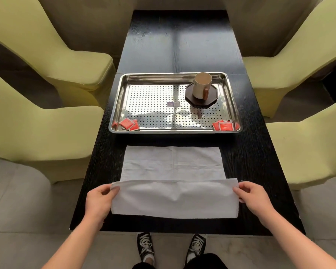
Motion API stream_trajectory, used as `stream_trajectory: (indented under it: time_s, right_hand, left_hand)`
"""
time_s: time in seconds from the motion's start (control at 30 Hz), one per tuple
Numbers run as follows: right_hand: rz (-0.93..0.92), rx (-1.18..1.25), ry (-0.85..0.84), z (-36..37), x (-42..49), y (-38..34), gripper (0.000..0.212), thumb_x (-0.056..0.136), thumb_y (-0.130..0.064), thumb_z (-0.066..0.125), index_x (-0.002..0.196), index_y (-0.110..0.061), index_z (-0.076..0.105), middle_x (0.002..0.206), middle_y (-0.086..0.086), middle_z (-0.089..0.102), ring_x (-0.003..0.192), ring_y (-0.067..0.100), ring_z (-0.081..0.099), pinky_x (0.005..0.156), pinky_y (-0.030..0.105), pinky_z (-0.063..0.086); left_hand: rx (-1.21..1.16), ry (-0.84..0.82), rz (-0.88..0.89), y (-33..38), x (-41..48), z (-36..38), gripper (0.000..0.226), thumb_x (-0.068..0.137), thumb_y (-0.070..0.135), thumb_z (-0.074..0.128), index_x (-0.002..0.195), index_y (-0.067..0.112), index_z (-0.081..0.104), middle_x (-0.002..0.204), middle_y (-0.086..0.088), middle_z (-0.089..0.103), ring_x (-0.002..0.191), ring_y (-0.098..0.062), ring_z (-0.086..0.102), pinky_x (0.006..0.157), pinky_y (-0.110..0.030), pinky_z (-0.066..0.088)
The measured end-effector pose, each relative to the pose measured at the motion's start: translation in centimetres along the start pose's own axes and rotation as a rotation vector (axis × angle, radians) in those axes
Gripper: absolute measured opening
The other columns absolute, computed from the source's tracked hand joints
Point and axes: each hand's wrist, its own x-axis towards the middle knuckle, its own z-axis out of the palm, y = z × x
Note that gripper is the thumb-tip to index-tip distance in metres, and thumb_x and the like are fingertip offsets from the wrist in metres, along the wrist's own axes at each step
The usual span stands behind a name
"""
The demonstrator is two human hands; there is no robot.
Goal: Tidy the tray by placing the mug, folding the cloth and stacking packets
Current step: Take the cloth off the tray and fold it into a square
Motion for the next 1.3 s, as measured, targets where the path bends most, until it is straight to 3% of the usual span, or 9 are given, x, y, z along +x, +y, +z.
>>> stream_trajectory:
  time_s: [0.1,0.23,0.3,0.37,0.5,0.67,0.87,1.2,1.3]
  right_hand:
    - [0.01,-0.05,0.013,0.2,2.8,-1.7,0.013,0.091,-0.023,0.07,0.08,-0.026,0.075,0.078,-0.003,0.074,0.078,0.02,0.069,0.072,0.044,0.058]
    - [0.015,-0.114,0.034,0.5,6.5,-3.8,0.013,0.092,-0.027,0.069,0.081,-0.024,0.074,0.08,-0.001,0.073,0.076,0.02,0.067,0.065,0.038,0.056]
    - [0.022,-0.151,0.047,0.8,8.2,-4.6,0.014,0.092,-0.029,0.069,0.082,-0.021,0.074,0.081,0.0,0.072,0.078,0.02,0.066,0.07,0.042,0.056]
    - [0.028,-0.184,0.063,1.1,9.7,-5.2,0.014,0.092,-0.029,0.068,0.082,-0.02,0.073,0.082,0.0,0.071,0.081,0.02,0.065,0.075,0.043,0.056]
    - [0.059,-0.241,0.096,2.0,12.2,-6.1,0.016,0.093,-0.028,0.068,0.078,-0.021,0.07,0.08,0.0,0.069,0.078,0.017,0.063,0.068,0.035,0.052]
    - [0.131,-0.304,0.096,2.7,14.0,-6.3,0.017,0.093,-0.03,0.067,0.08,-0.018,0.067,0.08,0.002,0.068,0.077,0.019,0.063,0.07,0.037,0.054]
    - [0.184,-0.342,0.091,3.1,15.3,-6.7,0.018,0.092,-0.03,0.067,0.079,-0.017,0.068,0.081,0.003,0.068,0.076,0.02,0.064,0.068,0.036,0.055]
    - [0.181,-0.352,0.107,3.8,16.4,-6.0,0.017,0.092,-0.032,0.068,0.08,-0.019,0.066,0.08,0.001,0.067,0.075,0.018,0.063,0.065,0.035,0.053]
    - [0.152,-0.33,0.161,3.8,16.2,-5.5,0.012,0.091,-0.032,0.068,0.089,-0.021,0.065,0.083,-0.002,0.066,0.078,0.017,0.062,0.066,0.034,0.051]
  left_hand:
    - [0.004,0.012,-0.025,1.5,2.5,1.0,0.003,0.087,0.018,0.075,0.087,0.019,0.077,0.086,-0.002,0.077,0.087,-0.024,0.072,0.078,-0.043,0.059]
    - [0.008,0.025,-0.039,3.5,5.7,2.7,0.001,0.088,0.019,0.074,0.087,0.02,0.074,0.091,-0.003,0.074,0.085,-0.02,0.07,0.063,-0.028,0.053]
    - [0.02,0.032,-0.051,4.2,7.3,3.7,0.002,0.088,0.019,0.074,0.088,0.018,0.073,0.091,-0.003,0.073,0.083,-0.019,0.069,0.06,-0.027,0.051]
    - [0.033,0.027,-0.067,4.7,8.8,4.7,0.008,0.088,0.021,0.074,0.092,0.014,0.074,0.091,-0.005,0.074,0.083,-0.022,0.07,0.062,-0.03,0.053]
    - [0.084,0.044,-0.082,4.9,11.7,6.1,0.009,0.089,0.023,0.074,0.092,0.014,0.075,0.09,-0.005,0.074,0.084,-0.024,0.071,0.063,-0.032,0.055]
    - [0.173,0.058,-0.079,4.8,14.4,7.4,0.008,0.088,0.026,0.074,0.086,0.018,0.076,0.087,-0.004,0.075,0.083,-0.025,0.072,0.079,-0.048,0.06]
    - [0.358,0.136,-0.085,4.9,15.8,8.6,0.015,0.087,0.03,0.073,0.089,0.015,0.076,0.089,-0.005,0.074,0.087,-0.028,0.069,0.084,-0.048,0.058]
    - [0.457,0.18,-0.1,5.1,16.2,9.6,0.017,0.09,0.032,0.069,0.087,0.016,0.072,0.088,-0.005,0.071,0.089,-0.029,0.066,0.087,-0.049,0.055]
    - [0.514,0.21,-0.068,5.2,16.1,9.5,0.022,0.09,0.034,0.068,0.101,0.016,0.07,0.102,-0.006,0.068,0.101,-0.031,0.062,0.093,-0.052,0.051]
